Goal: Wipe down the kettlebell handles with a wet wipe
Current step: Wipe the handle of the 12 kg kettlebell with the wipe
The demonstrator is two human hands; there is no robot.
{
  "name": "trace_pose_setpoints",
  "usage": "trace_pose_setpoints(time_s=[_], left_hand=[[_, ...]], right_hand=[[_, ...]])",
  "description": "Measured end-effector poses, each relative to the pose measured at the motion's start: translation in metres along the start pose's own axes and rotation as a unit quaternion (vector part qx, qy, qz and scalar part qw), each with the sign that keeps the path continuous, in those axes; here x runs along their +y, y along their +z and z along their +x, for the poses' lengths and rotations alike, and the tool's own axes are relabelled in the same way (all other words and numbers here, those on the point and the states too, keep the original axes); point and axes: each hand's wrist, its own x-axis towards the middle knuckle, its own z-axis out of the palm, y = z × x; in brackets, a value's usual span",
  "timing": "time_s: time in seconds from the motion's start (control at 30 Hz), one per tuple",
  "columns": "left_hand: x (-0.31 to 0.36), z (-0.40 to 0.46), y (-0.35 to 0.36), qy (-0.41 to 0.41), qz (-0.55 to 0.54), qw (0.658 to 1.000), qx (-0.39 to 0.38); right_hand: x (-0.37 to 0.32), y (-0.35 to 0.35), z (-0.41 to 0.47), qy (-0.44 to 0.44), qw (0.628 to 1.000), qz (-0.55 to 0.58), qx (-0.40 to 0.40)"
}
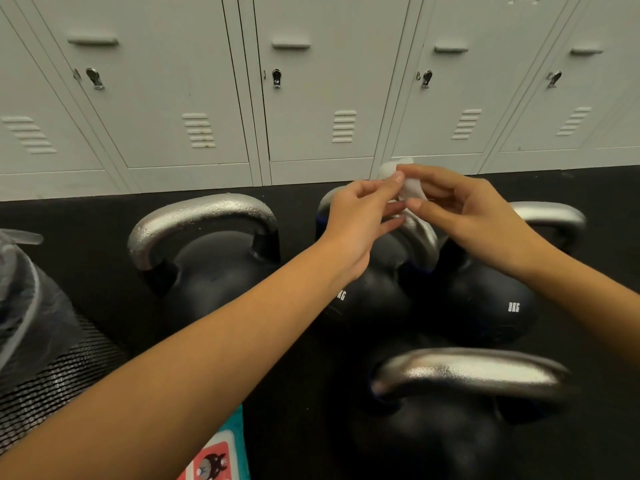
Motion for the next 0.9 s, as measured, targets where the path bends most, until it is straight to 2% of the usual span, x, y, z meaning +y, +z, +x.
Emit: trace_pose_setpoints(time_s=[0.1, 0.23, 0.4, 0.47, 0.57, 0.67, 0.8, 0.9], left_hand=[[0.004, 0.001, 0.003, 0.001, -0.03, 1.0, -0.001], [0.008, 0.003, 0.002, 0.014, -0.007, 1.0, -0.008], [0.014, 0.004, -0.002, 0.045, -0.014, 0.999, -0.004], [0.017, 0.005, -0.004, 0.059, 0.012, 0.998, -0.019], [0.024, 0.004, -0.005, 0.07, 0.071, 0.994, -0.049], [0.028, 0.004, -0.005, 0.085, 0.126, 0.986, -0.066], [0.032, 0.004, -0.009, 0.115, 0.161, 0.979, -0.056], [0.035, 0.005, -0.014, 0.13, 0.166, 0.977, -0.041]], right_hand=[[0.0, 0.0, -0.001, -0.014, 1.0, -0.01, 0.002], [-0.003, 0.0, -0.002, -0.017, 1.0, -0.002, 0.007], [-0.002, -0.001, 0.001, -0.025, 0.995, 0.022, 0.095], [0.001, -0.006, 0.006, -0.015, 0.994, 0.031, 0.106], [0.002, -0.011, 0.014, 0.03, 0.986, 0.144, 0.075], [0.001, -0.013, 0.016, 0.076, 0.954, 0.287, 0.037], [0.001, -0.018, 0.013, 0.084, 0.943, 0.322, -0.008], [0.002, -0.021, 0.013, 0.101, 0.947, 0.306, 0.006]])
